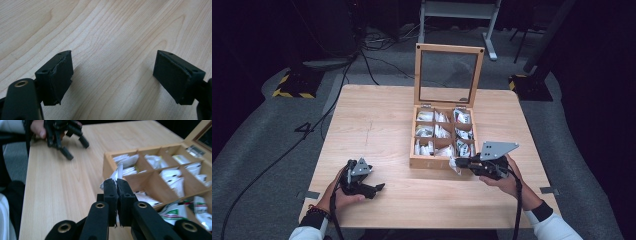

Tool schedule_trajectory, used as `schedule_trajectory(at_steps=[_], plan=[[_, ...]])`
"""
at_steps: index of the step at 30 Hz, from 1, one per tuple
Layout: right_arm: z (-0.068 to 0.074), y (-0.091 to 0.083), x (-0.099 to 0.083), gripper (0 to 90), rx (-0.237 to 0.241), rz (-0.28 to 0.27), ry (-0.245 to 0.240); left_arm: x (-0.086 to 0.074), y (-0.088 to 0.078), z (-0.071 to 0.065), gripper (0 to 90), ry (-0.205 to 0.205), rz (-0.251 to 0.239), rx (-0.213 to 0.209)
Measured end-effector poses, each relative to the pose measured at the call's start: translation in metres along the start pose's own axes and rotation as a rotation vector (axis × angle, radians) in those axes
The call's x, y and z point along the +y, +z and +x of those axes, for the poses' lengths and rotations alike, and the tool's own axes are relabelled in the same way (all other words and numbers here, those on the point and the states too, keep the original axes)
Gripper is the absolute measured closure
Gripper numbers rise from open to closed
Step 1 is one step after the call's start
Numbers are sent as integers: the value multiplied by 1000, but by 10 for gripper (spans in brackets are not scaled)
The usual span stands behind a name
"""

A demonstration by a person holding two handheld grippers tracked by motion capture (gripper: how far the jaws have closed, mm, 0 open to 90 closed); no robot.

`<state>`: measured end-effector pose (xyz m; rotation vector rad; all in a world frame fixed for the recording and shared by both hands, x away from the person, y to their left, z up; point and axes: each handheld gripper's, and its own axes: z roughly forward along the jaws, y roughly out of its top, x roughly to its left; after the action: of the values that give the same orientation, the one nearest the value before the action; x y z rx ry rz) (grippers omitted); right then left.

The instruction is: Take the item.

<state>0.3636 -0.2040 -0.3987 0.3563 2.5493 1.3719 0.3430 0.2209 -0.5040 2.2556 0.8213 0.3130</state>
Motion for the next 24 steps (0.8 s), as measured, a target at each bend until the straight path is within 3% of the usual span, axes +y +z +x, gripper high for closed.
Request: schedule_trajectory(at_steps=[8,24], plan=[[12,26,-15,871,43,89,-14,0,0,0,167,-1,0,0],[17,58,-35,866,46,199,-25,0,0,0,168,-4,-1,3]])
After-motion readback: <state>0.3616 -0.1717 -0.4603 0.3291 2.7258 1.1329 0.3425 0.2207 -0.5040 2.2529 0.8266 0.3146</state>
